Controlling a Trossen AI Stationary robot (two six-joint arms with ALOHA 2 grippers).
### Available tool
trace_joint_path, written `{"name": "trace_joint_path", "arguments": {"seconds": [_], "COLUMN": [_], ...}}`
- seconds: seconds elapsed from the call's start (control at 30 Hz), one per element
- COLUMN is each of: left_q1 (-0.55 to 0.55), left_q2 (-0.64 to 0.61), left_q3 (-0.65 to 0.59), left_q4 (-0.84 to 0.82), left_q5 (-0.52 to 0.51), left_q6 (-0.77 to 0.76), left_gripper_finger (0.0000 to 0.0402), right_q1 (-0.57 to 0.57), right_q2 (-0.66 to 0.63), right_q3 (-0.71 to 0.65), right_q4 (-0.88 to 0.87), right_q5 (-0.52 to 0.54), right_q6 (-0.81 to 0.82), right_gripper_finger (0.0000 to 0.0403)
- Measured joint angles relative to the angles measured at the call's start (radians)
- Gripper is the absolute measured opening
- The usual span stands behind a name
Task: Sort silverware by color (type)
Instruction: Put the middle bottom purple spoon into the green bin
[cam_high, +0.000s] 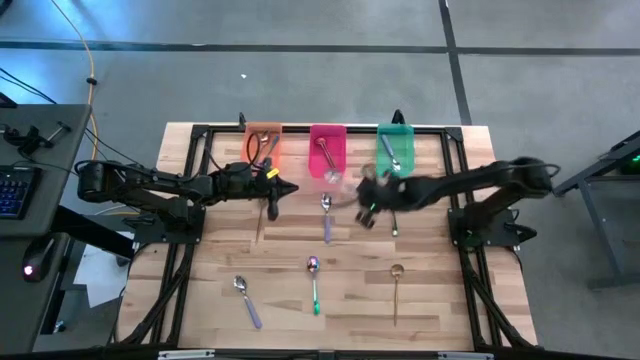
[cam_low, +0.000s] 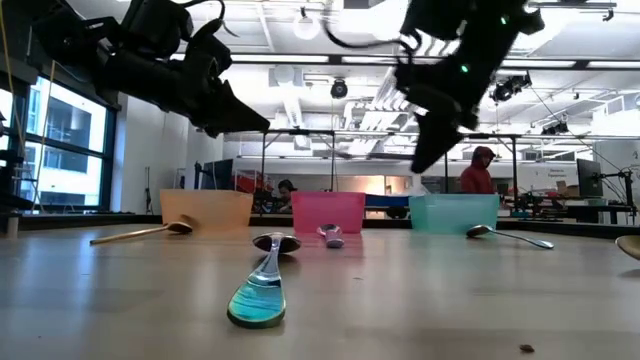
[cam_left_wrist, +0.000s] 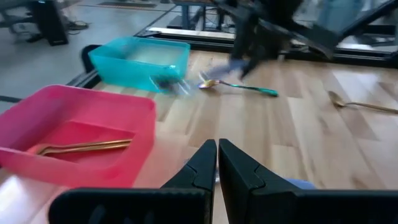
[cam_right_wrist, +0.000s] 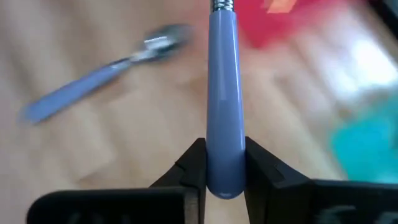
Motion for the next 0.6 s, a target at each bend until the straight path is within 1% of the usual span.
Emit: {"name": "trace_joint_path", "arguments": {"seconds": [0.13,0.27,0.37,0.47,0.6], "left_q1": [0.000,0.000,0.001,0.007,0.033], "left_q2": [0.000,0.000,0.000,0.000,0.000], "left_q3": [0.000,0.000,0.000,0.000,0.000], "left_q4": [0.002,0.008,0.018,0.040,0.081], "left_q5": [-0.082,-0.142,-0.210,-0.283,-0.302], "left_q6": [-0.008,-0.024,-0.024,-0.024,-0.033], "left_gripper_finger": [0.0007,0.0007,0.0007,0.0007,0.0007], "right_q1": [-0.189,-0.390,-0.509,-0.591,-0.669], "right_q2": [-0.152,-0.254,-0.273,-0.263,-0.241], "right_q3": [-0.121,-0.214,-0.273,-0.319,-0.342], "right_q4": [0.007,0.037,0.088,0.141,0.166], "right_q5": [0.021,0.014,-0.064,-0.114,-0.144], "right_q6": [0.034,0.023,-0.020,-0.057,-0.075], "right_gripper_finger": [0.0048,0.0043,0.0042,0.0044,0.0046]}}
